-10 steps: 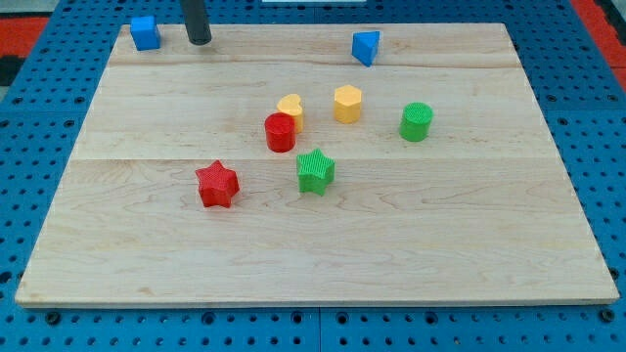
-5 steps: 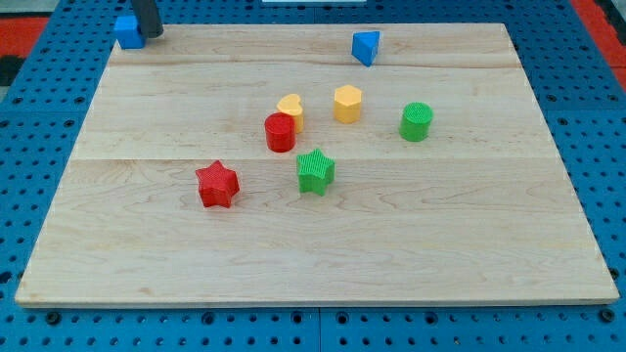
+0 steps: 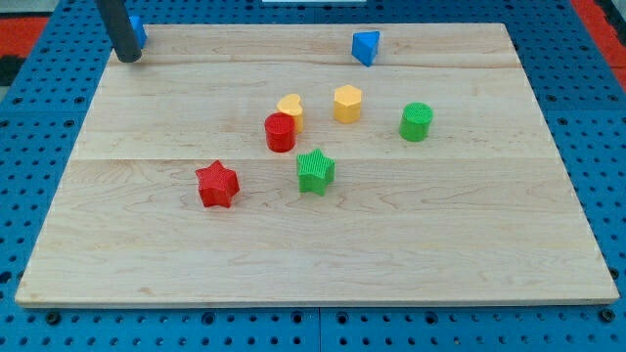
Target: Slide the blue cube left and up a bit
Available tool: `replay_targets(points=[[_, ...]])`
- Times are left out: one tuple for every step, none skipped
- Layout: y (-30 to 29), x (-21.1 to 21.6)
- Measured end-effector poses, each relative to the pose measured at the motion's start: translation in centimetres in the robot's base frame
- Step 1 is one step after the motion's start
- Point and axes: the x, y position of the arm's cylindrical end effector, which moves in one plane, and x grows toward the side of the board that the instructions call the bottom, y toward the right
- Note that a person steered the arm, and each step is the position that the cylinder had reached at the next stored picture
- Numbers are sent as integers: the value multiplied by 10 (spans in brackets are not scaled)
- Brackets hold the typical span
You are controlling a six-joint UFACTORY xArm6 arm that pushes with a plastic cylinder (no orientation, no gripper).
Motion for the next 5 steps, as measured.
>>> replay_targets(points=[[0,-7],[0,-16],[0,-28],[0,-40],[0,-51]])
